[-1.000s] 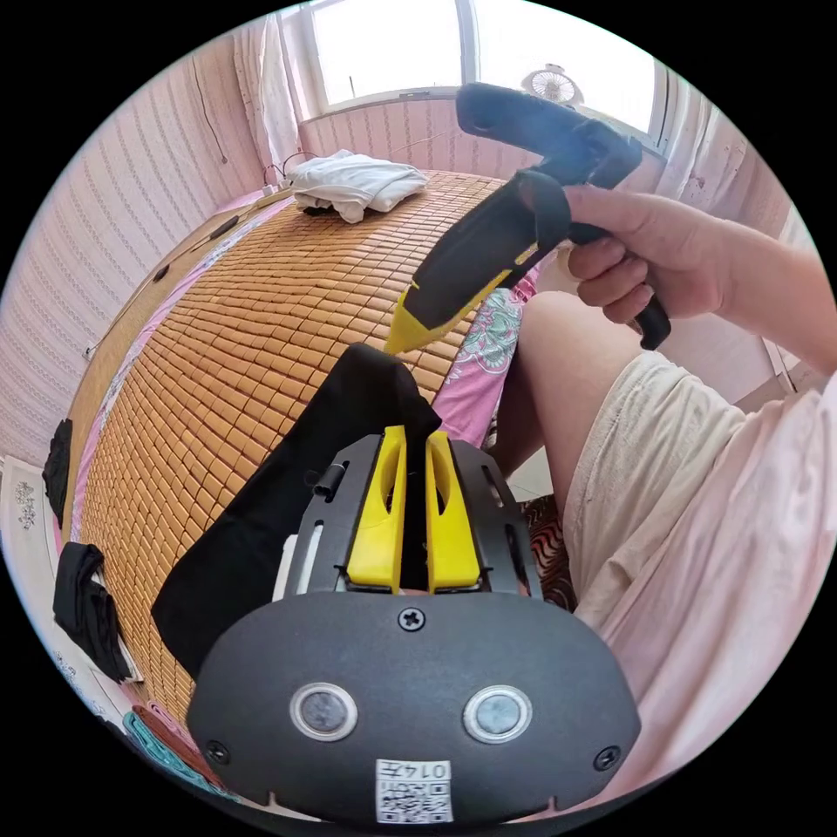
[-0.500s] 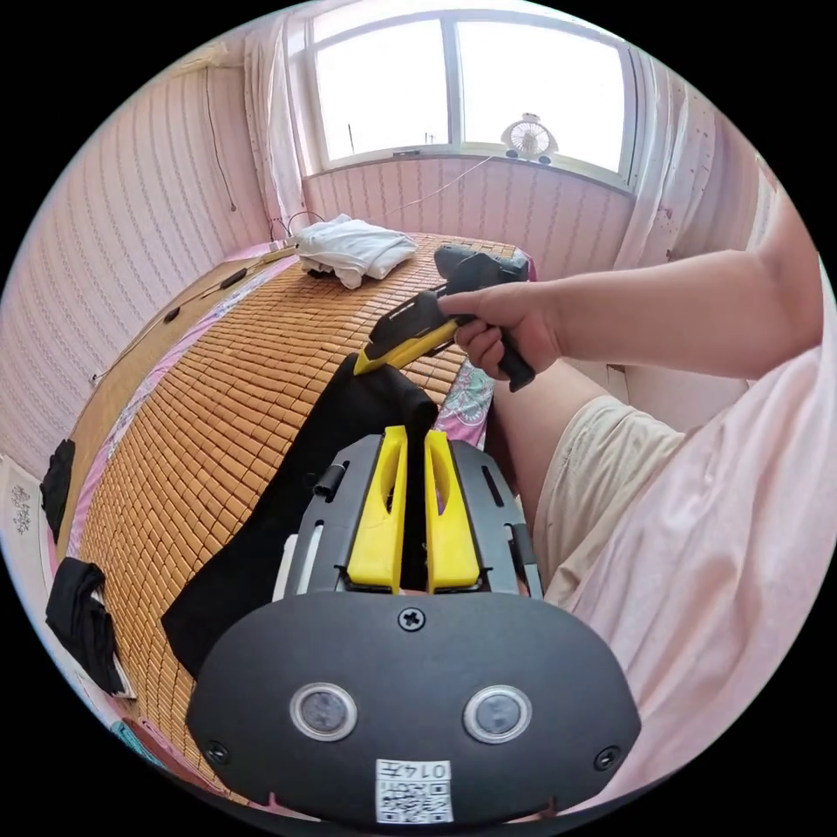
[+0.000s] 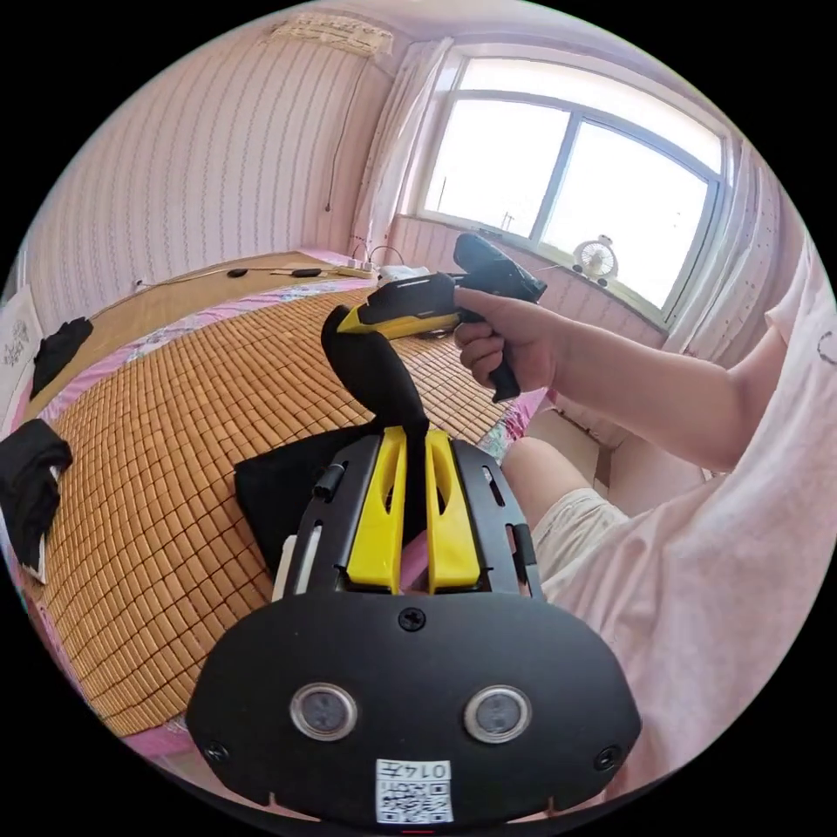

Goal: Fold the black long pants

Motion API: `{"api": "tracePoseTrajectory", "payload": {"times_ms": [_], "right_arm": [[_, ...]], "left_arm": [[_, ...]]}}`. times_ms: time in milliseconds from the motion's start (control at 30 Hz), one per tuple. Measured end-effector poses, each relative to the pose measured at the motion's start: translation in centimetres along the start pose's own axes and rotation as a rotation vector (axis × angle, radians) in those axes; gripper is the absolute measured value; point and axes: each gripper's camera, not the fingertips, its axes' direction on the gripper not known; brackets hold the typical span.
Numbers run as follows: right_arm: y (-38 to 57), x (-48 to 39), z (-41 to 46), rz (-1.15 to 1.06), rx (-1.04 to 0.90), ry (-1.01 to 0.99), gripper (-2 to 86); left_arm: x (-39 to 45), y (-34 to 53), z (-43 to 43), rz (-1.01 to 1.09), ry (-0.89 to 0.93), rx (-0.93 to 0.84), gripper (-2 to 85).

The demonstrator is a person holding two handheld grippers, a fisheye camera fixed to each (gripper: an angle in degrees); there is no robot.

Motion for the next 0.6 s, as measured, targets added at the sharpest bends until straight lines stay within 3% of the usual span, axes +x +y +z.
{"api": "tracePoseTrajectory", "payload": {"times_ms": [200, 433, 600], "right_arm": [[2.4, -1.7, 4.0, -0.095, -0.147, 0.21, 0.5], [9.5, -0.2, 6.7, -0.098, -0.511, 0.345, 4.2], [8.6, -1.3, 2.5, -0.092, -0.312, 0.361, 7.4]], "left_arm": [[-9.0, 6.9, -0.2, -0.27, -0.211, -0.196, 2.1], [-14.0, 3.8, 3.9, -0.355, -0.092, -0.133, 6.8], [-18.5, 0.3, 8.4, -0.39, -0.047, -0.174, 11.2]]}}
